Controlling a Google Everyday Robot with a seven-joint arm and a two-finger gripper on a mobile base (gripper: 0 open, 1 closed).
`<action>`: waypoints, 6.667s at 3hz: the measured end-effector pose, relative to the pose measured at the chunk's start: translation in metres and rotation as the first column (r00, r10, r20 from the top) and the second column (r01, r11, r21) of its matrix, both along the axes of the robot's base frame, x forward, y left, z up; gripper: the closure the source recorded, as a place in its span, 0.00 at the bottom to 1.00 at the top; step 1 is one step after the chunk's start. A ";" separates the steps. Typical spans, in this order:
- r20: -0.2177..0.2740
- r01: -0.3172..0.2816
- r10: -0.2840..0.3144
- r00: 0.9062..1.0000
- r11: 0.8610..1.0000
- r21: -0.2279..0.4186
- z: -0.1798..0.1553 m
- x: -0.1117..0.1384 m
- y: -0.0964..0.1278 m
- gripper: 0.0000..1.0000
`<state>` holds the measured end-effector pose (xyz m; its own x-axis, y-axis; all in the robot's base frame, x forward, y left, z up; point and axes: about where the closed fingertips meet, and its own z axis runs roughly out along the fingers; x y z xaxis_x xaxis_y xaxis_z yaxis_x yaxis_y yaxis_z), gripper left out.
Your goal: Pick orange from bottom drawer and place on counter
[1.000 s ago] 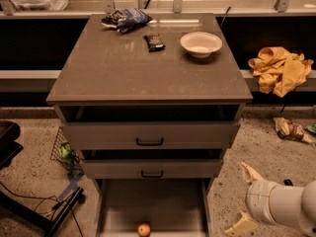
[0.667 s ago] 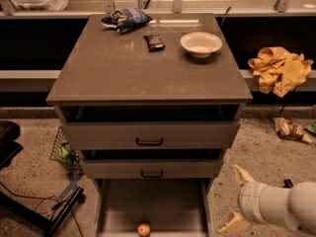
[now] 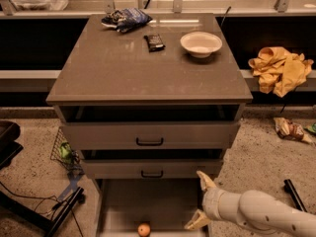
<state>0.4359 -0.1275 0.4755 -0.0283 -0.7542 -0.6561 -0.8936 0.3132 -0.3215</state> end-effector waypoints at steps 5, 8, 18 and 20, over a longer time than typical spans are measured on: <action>-0.171 -0.193 0.236 0.957 0.953 0.235 -0.209 -0.036 0.130 0.00; -0.177 -0.254 0.338 0.924 0.892 0.375 -0.317 -0.004 0.226 0.00; -0.201 -0.243 0.347 0.916 0.880 0.409 -0.109 -0.045 0.189 1.00; -0.139 -0.189 0.303 0.943 0.829 0.526 0.035 -0.029 0.156 1.00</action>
Offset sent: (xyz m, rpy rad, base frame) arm -0.0499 0.0629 -0.1892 0.1635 0.2548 0.1289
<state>0.4066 0.0289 0.5102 -0.0645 -0.3254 -0.9434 -0.9899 0.1404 0.0192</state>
